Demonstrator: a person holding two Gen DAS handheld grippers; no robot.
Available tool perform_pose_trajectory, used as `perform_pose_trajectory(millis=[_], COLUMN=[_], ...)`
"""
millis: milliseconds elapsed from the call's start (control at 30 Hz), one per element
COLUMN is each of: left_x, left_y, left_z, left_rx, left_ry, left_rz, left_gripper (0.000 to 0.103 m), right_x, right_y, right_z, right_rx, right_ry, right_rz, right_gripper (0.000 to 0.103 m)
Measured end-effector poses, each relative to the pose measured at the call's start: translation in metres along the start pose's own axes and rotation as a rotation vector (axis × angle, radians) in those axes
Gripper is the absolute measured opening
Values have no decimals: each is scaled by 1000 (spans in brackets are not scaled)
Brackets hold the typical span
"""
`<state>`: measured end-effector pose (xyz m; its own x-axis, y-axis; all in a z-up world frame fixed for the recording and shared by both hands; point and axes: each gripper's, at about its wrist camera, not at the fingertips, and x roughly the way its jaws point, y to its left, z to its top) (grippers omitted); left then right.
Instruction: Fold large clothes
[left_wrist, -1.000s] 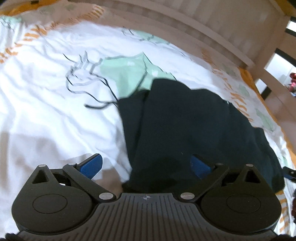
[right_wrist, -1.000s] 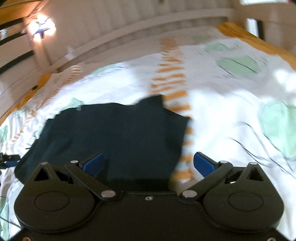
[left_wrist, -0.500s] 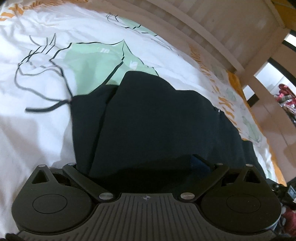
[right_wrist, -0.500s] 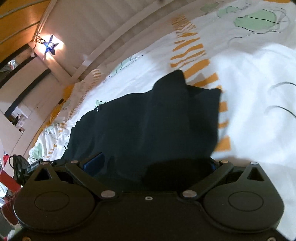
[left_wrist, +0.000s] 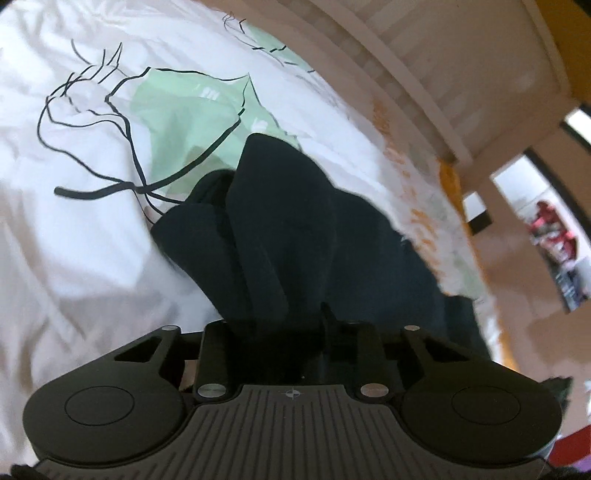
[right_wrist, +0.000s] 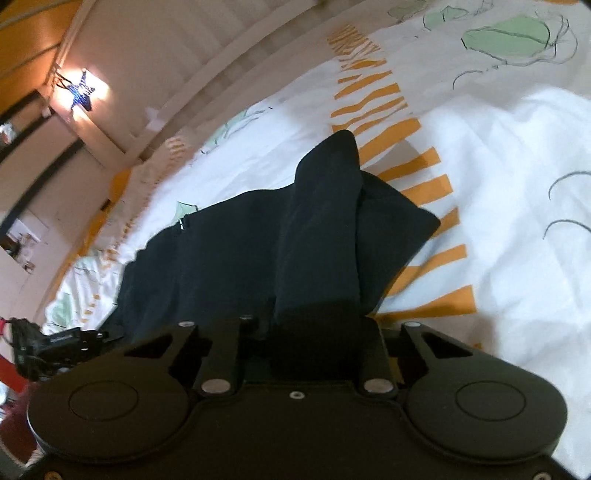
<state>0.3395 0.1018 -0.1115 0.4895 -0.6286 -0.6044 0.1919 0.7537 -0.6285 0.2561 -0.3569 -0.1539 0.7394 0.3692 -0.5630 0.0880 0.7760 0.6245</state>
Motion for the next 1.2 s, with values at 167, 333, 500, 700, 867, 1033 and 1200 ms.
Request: perform_pose_trajectory(millis=[167,333,500,700,867,1033,1200], left_x=[-24,-44,-73,-95,-84,-72,-69], left_y=[-13,-30,-37,-32,-10,-2,-23], left_z=[-15,-38,-74,-109,-111,-108,-107], left_rx=[-29,6,-17,16,82,123,187], left_ry=[-12,20,75,105,-4,-51,-134], left_rz=[-84,-116,-182,-162,108,209,302], left_gripper=[24,24,24,26,31,52,55], right_x=[-26,-61,-107,-147,-134,-117,-109], right_y=[5,15,17,5,-13,-23,-29], right_z=[-3,-16,-38,-67,-84,-84,-83], right_rx=[54,35,41,60,29,66,62], right_ry=[-24,-14,7,97,106,70,39], right_rz=[55,66,71,39,-138,-154,-123], right_gripper=[28,28,28,30,45,56,64])
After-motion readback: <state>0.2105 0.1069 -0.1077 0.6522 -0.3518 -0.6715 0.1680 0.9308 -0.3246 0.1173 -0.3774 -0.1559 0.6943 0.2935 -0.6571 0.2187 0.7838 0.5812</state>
